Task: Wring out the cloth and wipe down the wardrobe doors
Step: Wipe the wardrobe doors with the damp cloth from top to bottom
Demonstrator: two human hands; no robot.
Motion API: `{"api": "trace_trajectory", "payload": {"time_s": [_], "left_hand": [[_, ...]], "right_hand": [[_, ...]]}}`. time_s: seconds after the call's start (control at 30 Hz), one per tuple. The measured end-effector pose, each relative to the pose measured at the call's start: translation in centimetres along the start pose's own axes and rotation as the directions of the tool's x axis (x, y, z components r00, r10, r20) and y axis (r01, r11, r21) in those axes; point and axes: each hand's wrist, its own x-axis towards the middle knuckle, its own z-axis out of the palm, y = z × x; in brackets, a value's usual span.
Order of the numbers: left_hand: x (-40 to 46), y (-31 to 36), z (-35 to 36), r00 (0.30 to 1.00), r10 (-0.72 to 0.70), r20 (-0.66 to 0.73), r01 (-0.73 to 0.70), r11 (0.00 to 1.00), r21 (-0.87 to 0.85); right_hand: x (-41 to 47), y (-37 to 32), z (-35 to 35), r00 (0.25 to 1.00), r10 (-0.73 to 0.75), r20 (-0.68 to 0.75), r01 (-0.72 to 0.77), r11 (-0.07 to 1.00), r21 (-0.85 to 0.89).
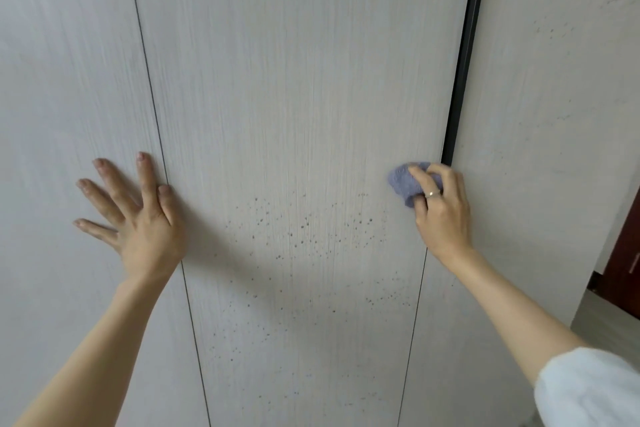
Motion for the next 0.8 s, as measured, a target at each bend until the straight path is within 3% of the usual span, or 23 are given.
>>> {"api": "trace_trajectory", "payload": {"time_s": [0.07, 0.13, 0.23, 0.27, 0.3, 0.37, 0.43, 0.5, 0.53, 0.6, 0.63, 0.7, 0.73, 0.77, 0.8], "left_hand": [[0.1, -0.1, 0.0, 1.000, 0.003, -0.004, -0.003, 1.000, 0.007], [0.1, -0.2, 0.1, 1.000, 0.006, -0.005, -0.006, 1.000, 0.008], [0.1, -0.2, 0.2, 1.000, 0.012, -0.006, -0.012, 1.000, -0.001], [0.1, -0.2, 0.2, 1.000, 0.013, -0.009, -0.013, 1.000, -0.004], [0.0, -0.3, 0.2, 1.000, 0.011, -0.012, -0.011, 1.000, -0.004], [0.1, -0.3, 0.3, 1.000, 0.012, -0.015, -0.012, 1.000, -0.002], [0.1, -0.3, 0.2, 1.000, 0.011, -0.013, -0.011, 1.000, -0.003], [0.1, -0.5, 0.2, 1.000, 0.017, -0.011, -0.017, 1.000, 0.001], [0.1, -0.6, 0.2, 1.000, 0.021, -0.010, -0.021, 1.000, 0.003], [0.0, -0.6, 0.2, 1.000, 0.028, -0.014, -0.028, 1.000, 0.004], [0.0, -0.7, 0.2, 0.999, 0.028, -0.016, -0.028, 1.000, 0.005], [0.0, -0.6, 0.3, 0.999, 0.030, -0.015, -0.030, 1.000, 0.004], [0.0, -0.7, 0.3, 0.999, 0.029, -0.016, -0.028, 1.000, 0.004], [0.0, -0.7, 0.4, 0.999, 0.028, -0.017, -0.028, 1.000, 0.005], [0.1, -0.7, 0.4, 0.999, 0.026, -0.020, -0.026, 1.000, 0.008]], "right_hand": [[-4.7, -0.1, 0.6, 0.990, 0.089, 0.109, -0.088, 0.996, -0.015], [-10.0, -0.4, 0.6, 0.905, 0.133, 0.403, -0.128, 0.991, -0.039], [-12.0, -0.6, -0.1, 0.791, -0.020, 0.611, 0.008, 1.000, 0.022], [-10.4, -0.8, -0.4, 0.788, -0.013, 0.616, -0.008, 0.999, 0.031], [-8.6, -1.0, -0.4, 0.846, 0.000, 0.534, -0.041, 0.997, 0.065], [-3.7, -1.7, -0.1, 0.967, -0.003, 0.256, -0.025, 0.994, 0.104], [0.4, -1.8, 0.7, 0.997, 0.071, 0.027, -0.074, 0.993, 0.091], [2.4, -2.6, 1.2, 0.991, 0.123, -0.054, -0.118, 0.989, 0.089], [2.0, -3.2, 1.4, 0.990, 0.132, -0.039, -0.128, 0.986, 0.110], [-0.9, -3.6, 1.6, 0.993, 0.005, 0.121, -0.021, 0.992, 0.126], [-3.3, -3.9, 1.9, 0.965, -0.087, 0.248, 0.049, 0.987, 0.154], [-7.2, -3.7, 1.8, 0.826, -0.301, 0.477, 0.253, 0.954, 0.163], [-7.8, -3.5, 1.9, 0.756, -0.403, 0.515, 0.366, 0.913, 0.177], [-7.8, -3.2, 1.8, 0.745, -0.448, 0.494, 0.425, 0.890, 0.165], [-6.8, -3.0, 1.5, 0.797, -0.390, 0.461, 0.409, 0.910, 0.064]]}}
